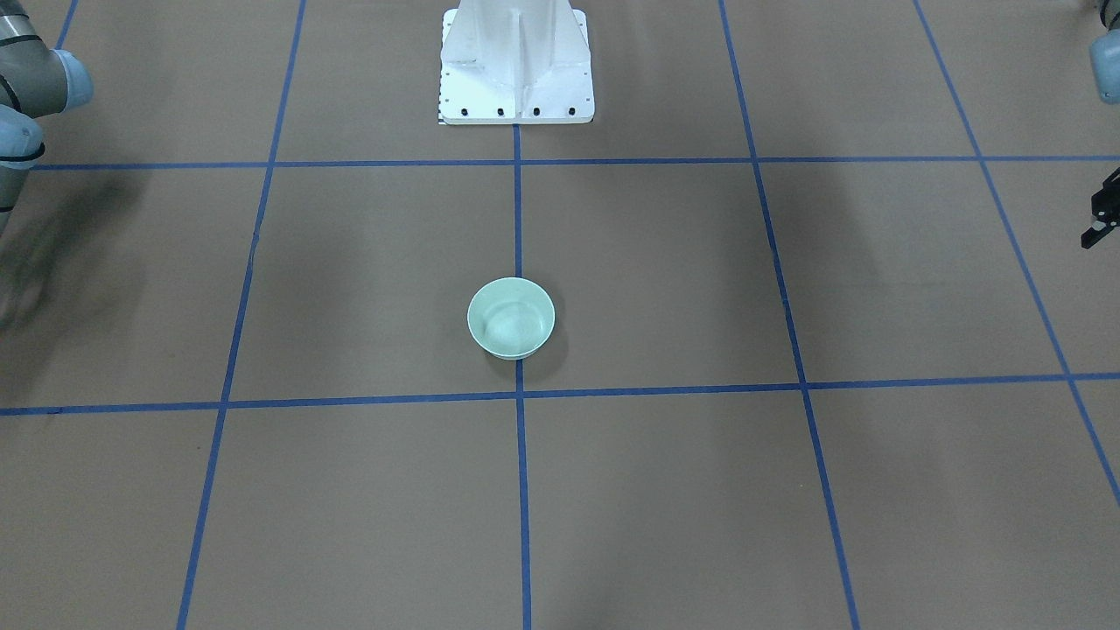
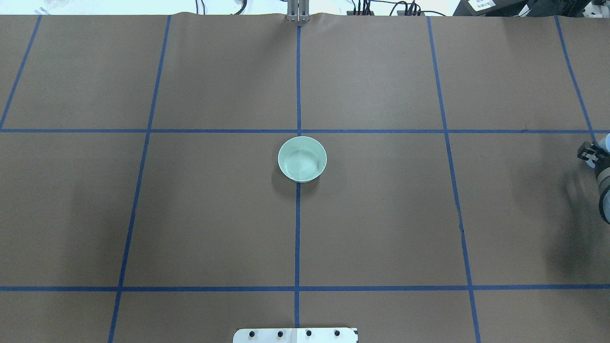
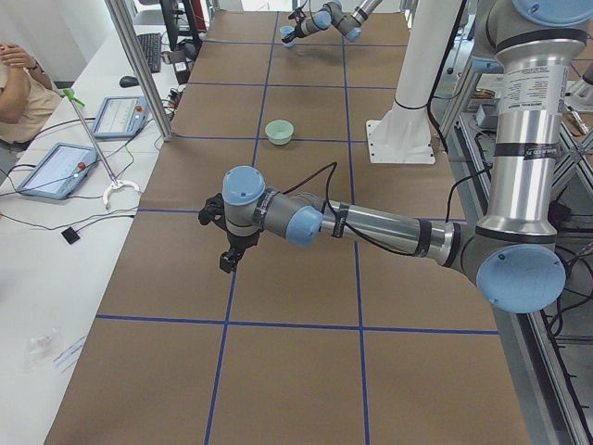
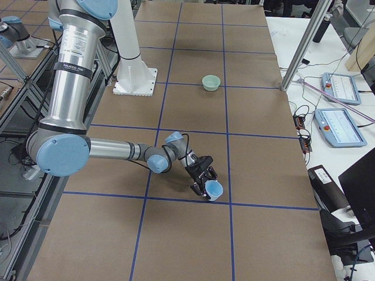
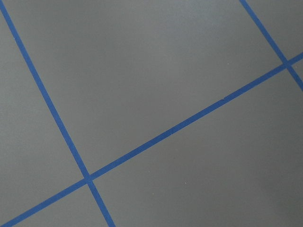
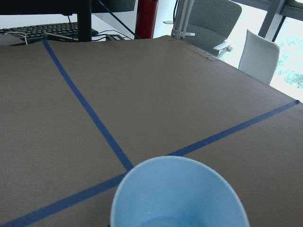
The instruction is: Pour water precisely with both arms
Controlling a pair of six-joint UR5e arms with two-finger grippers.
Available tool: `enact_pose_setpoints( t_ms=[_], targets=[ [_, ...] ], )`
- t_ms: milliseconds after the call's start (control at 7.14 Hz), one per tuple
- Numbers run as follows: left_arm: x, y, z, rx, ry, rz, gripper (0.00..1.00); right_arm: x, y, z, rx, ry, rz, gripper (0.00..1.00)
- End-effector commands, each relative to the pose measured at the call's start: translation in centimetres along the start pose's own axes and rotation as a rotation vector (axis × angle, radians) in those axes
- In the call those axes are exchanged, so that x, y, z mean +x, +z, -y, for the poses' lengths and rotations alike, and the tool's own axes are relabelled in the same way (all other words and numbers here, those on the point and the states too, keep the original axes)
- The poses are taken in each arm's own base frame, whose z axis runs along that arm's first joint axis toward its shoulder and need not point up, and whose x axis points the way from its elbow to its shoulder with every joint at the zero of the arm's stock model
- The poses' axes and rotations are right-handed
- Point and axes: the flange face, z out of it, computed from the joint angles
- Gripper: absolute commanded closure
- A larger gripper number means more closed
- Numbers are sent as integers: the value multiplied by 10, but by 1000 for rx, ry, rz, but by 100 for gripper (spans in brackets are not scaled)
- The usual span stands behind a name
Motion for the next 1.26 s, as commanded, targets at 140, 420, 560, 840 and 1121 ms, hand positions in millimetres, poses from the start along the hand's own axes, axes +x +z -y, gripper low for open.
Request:
enact_pose_setpoints(
  t_ms=[140,420,560,840,1121],
  targets=[
    [-63,-2,-34,-5,-165,27,0,-37,-1,40,23,-35,36,100],
    [-91,-18,-49,-22,-267,58,0,-77,-13,58,-19,-46,107,100],
    [-93,-23,-53,-52,-304,57,0,-102,-23,63,-43,-40,153,100],
    [-103,-29,-69,-127,-327,38,0,-141,-76,88,-83,7,290,100],
    [-113,-52,-77,-93,-341,53,0,-177,-131,90,-104,-41,428,100]
  ],
)
